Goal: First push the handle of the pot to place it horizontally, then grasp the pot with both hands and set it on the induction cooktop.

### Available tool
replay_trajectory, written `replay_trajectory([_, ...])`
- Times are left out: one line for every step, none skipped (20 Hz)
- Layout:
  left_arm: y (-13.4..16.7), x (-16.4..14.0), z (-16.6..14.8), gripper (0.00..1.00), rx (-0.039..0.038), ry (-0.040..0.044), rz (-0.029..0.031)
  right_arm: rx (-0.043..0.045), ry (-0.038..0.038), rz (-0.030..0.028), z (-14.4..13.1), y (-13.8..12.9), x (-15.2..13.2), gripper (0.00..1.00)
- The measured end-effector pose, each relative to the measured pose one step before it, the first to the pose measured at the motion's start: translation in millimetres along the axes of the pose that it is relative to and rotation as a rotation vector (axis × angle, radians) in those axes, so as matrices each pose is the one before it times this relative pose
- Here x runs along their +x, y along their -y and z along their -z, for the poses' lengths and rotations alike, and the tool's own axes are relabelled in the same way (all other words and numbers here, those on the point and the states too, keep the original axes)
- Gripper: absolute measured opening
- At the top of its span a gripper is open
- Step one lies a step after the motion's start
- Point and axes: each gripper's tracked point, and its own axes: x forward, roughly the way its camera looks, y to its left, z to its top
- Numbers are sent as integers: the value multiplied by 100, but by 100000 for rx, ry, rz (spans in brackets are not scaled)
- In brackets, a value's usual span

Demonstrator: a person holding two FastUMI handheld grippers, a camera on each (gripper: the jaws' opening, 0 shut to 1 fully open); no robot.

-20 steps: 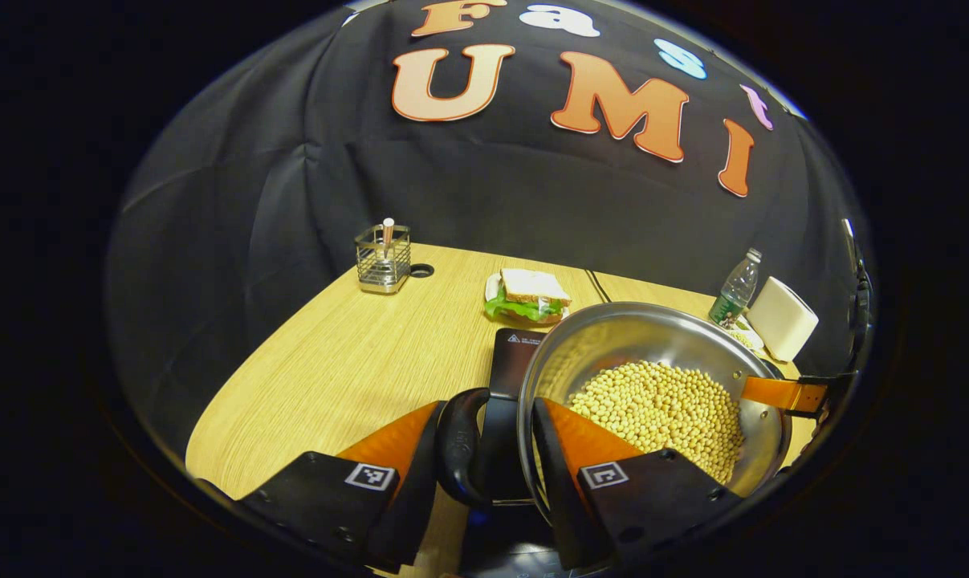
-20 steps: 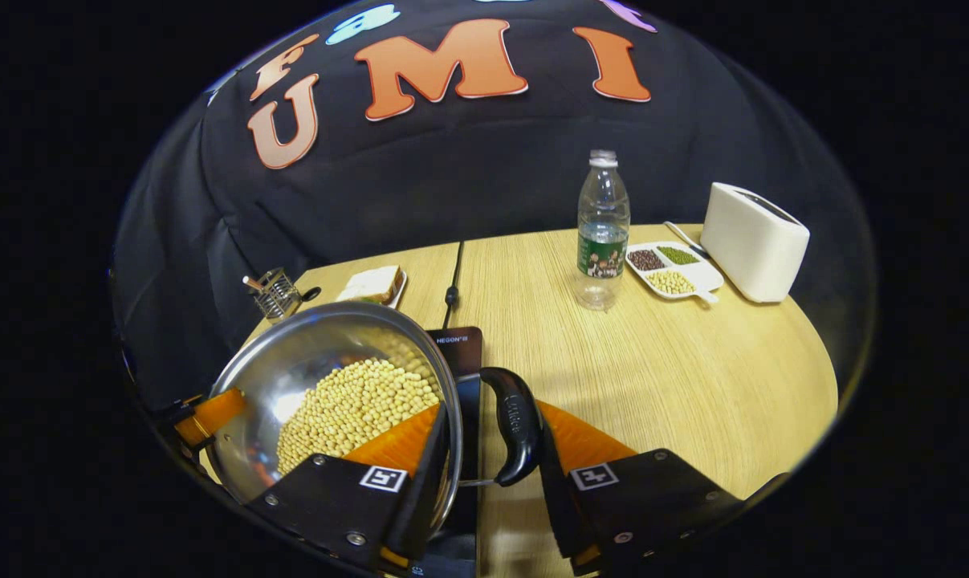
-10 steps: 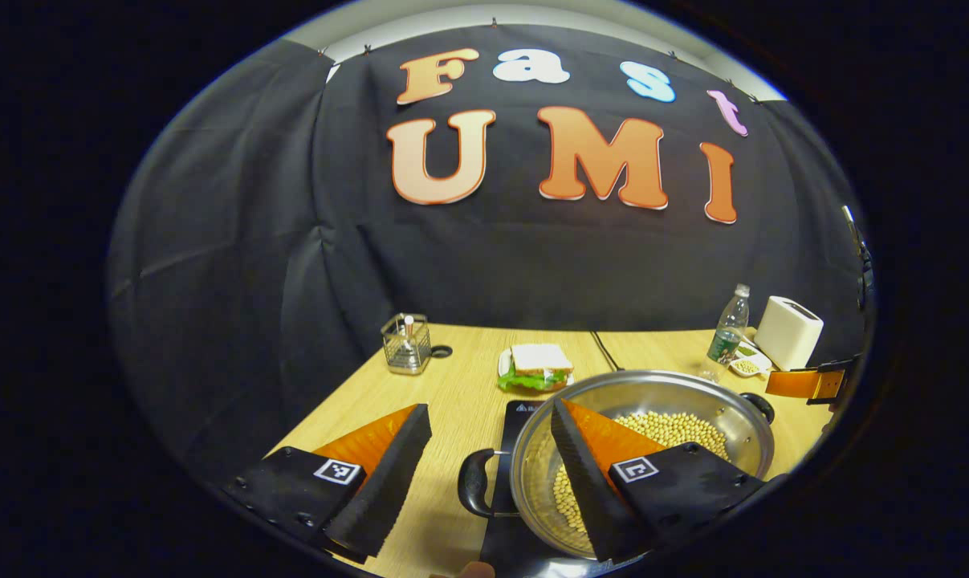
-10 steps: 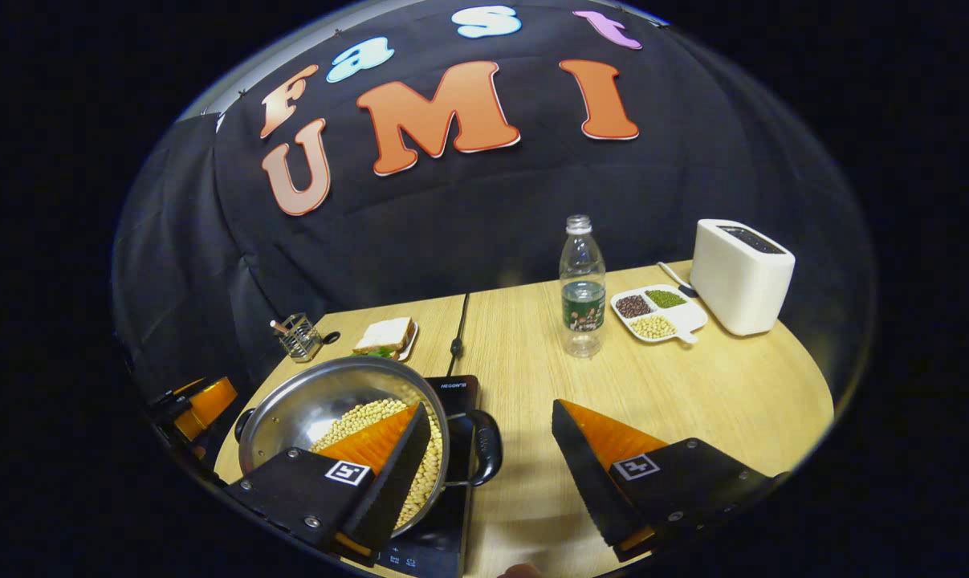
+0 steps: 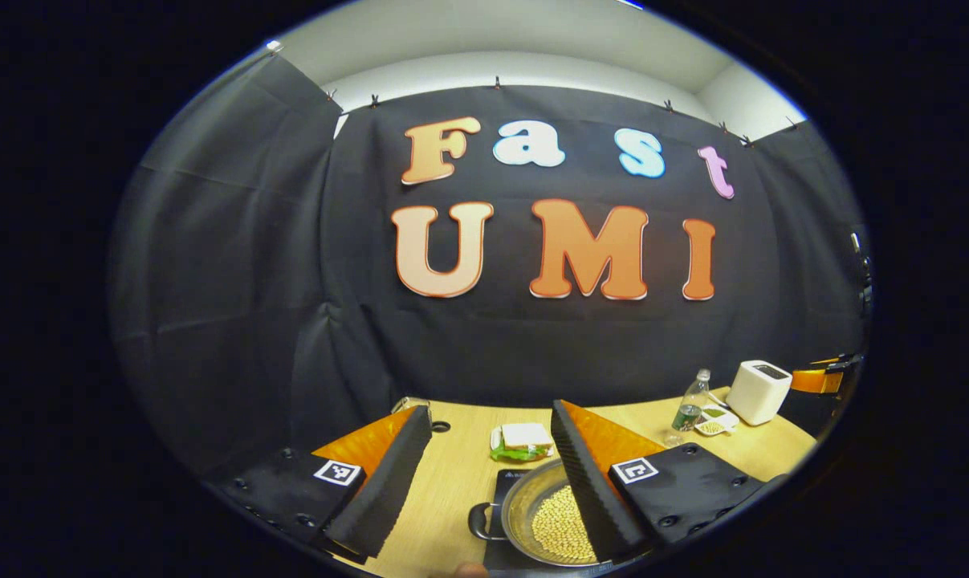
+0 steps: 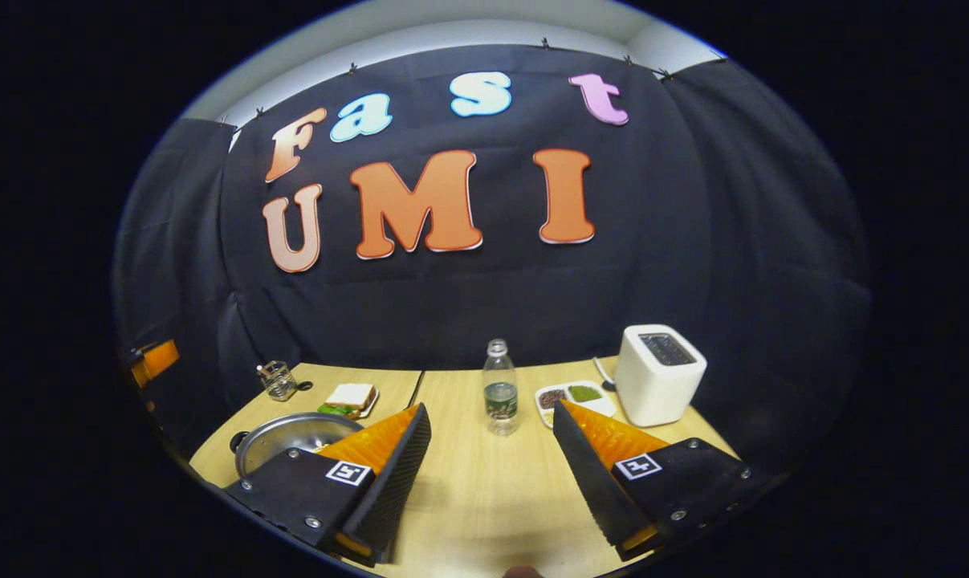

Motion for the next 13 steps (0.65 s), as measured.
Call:
replay_trajectory([-1319, -579, -1872, 96, 1327, 3573, -2867, -1529, 1970, 1141, -1095, 1096, -974, 95])
replay_trajectory([-1000, -535, -1819, 98, 1408, 3347, -2236, -1307, 1292, 650, -1005, 1043, -825, 95])
replay_trajectory([-712, -815, -1570, 96, 895, 2899, -1384, -1023, 1988, 827, -1088, 1085, -841, 95])
replay_trajectory([-641, -834, -1472, 99, 387, 1983, -326, -1518, 2552, 2559, -1359, 1502, -645, 95])
replay_trajectory([-564, -886, -990, 99, 673, 753, -243, -2232, 2378, 3347, -1161, 1664, -473, 95])
replay_trajectory([-883, -836, -914, 99, 1220, 68, -1178, -2113, 2112, 3211, -894, 1621, -478, 95])
replay_trajectory([-1119, -522, -1140, 99, 1235, 744, -1531, -1858, 1227, 2113, -812, 1258, -700, 95])
replay_trajectory([-906, -674, -1152, 99, 861, 1441, -1821, -1209, 880, 828, -698, 937, -794, 95])
replay_trajectory([-877, -644, -1143, 99, 54, 1613, -1608, -384, 1030, 204, -568, 663, -768, 95])
replay_trajectory([-715, -536, -968, 99, -579, 1312, -1252, 119, 424, 102, -369, 729, -459, 100])
replay_trajectory([-971, -634, -913, 99, -477, 1294, -1364, 617, 13, 177, -41, 834, -706, 95])
replay_trajectory([-625, -427, -616, 99, -1319, 1239, -977, 1031, 295, 283, -110, 637, -602, 95])
replay_trajectory([-647, -311, -764, 99, -114, 1396, -1250, 1163, 43, 523, -52, 691, -450, 95])
